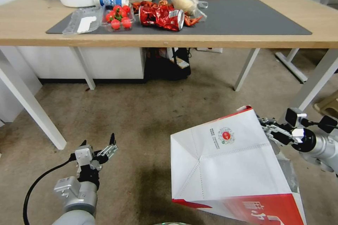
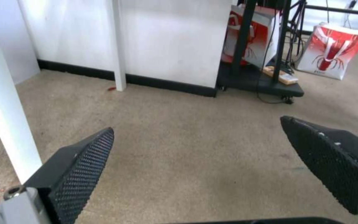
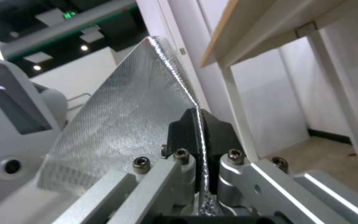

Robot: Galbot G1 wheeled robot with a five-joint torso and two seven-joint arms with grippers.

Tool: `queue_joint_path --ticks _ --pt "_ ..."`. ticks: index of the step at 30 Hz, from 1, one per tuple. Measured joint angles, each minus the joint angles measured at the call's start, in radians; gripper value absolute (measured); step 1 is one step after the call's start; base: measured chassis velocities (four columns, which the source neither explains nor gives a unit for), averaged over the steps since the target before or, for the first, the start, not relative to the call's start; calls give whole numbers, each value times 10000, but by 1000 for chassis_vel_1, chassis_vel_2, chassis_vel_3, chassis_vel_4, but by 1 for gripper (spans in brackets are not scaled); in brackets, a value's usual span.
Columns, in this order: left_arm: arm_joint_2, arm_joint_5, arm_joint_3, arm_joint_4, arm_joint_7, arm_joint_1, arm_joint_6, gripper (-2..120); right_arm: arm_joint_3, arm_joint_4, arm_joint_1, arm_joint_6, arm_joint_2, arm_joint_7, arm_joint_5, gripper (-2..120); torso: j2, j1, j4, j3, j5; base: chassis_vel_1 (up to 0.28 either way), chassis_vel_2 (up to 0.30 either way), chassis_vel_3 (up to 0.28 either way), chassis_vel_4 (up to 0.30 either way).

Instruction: Pick up the food delivery bag from the floor and place it on the table.

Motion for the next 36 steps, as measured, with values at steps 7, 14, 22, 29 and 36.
queue_joint_path --ticks 7,14,22,29,36 --pt "14 -93 -63 -23 26 -3 -113 100 45 -37 -43 -96 55 -229 81 0 0 0 0 1 0 0 0 0 0" --pt "11 -86 -80 -37 58 5 -167 100 71 -15 -72 -108 58 -227 0 0 0 0 0 2 -1 0 0 0 0" --pt "-6 -14 -98 -21 82 0 -385 100 77 19 -108 -49 85 -34 -27 0 0 0 0 3 0 0 0 0 0" --pt "13 79 -119 11 131 27 -492 100 100 87 -171 2 141 2 -121 0 87 11 0 75 1 0 0 0 0" --pt "25 103 -121 68 112 1 -435 100 137 94 -267 18 194 9 -179 0 355 38 0 315 1 0 0 0 0"
